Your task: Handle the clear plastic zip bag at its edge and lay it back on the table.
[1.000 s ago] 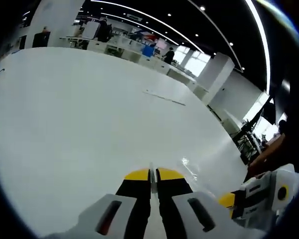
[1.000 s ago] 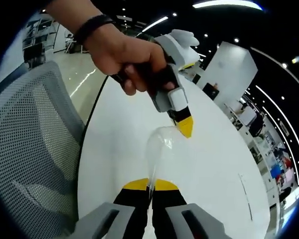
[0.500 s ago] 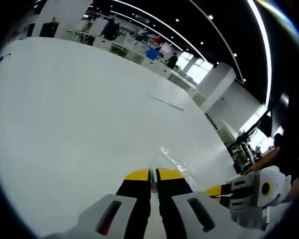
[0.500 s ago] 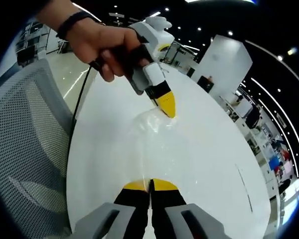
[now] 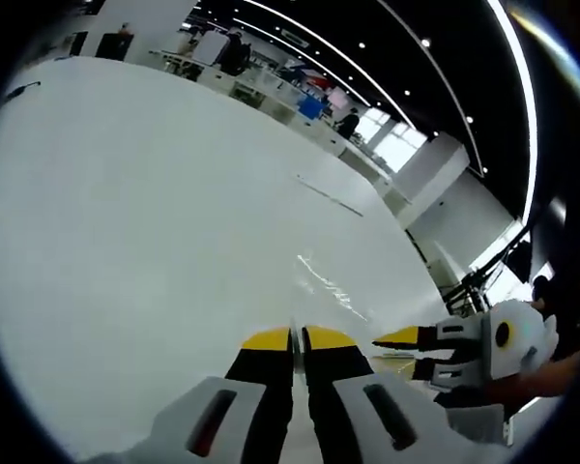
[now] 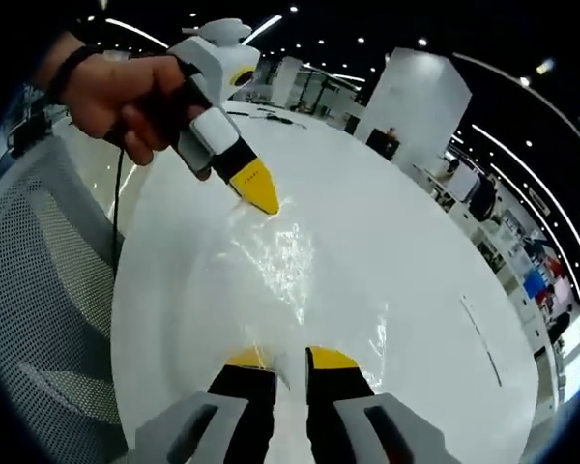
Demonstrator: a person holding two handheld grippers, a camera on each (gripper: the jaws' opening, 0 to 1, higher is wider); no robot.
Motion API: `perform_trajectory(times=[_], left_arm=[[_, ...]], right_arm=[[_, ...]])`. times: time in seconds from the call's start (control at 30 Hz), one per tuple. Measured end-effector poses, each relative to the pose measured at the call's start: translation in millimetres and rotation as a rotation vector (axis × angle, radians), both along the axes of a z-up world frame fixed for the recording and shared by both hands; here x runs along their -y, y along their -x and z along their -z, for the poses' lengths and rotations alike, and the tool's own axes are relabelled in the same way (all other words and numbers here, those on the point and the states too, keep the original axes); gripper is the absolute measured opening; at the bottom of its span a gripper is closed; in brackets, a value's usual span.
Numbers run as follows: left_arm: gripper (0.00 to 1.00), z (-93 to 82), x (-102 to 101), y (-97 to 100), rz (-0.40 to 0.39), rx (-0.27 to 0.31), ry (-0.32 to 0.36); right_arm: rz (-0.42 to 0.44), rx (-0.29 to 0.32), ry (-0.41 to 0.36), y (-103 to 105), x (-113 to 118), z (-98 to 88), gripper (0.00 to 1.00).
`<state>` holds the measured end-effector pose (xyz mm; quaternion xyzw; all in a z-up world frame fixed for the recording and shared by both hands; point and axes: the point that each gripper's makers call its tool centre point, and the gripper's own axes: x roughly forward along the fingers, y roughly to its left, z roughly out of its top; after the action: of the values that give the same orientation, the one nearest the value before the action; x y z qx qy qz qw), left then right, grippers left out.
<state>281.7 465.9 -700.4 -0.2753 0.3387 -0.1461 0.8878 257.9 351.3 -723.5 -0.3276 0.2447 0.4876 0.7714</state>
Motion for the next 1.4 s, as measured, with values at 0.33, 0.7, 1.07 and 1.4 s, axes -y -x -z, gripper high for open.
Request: perform_trajectory(times=[0.33, 0.7, 1.07, 1.4], left_arm=[[0.00, 0.5, -5, -5.7, -0.032, -0.002, -0.034], [0.00, 0.2, -4, -9.7, -0.043, -0.006, -0.039], [0.00, -3.7, 4, -10.5, -0.055, -0.010, -0.027], [0.00, -8.2, 7, -12.5, -0.074, -0.011, -0.003]], right_arm=[[-0.039, -0.037, 0.010, 14, 9, 12.6, 0.25], [-0.049, -0.052, -0.067, 29, -7, -14.1, 0.36], [0.019, -0.125, -0.168, 31, -67, -8.0, 0.44], [0.113, -0.161, -0.166, 21, -80, 3.9, 0.41]])
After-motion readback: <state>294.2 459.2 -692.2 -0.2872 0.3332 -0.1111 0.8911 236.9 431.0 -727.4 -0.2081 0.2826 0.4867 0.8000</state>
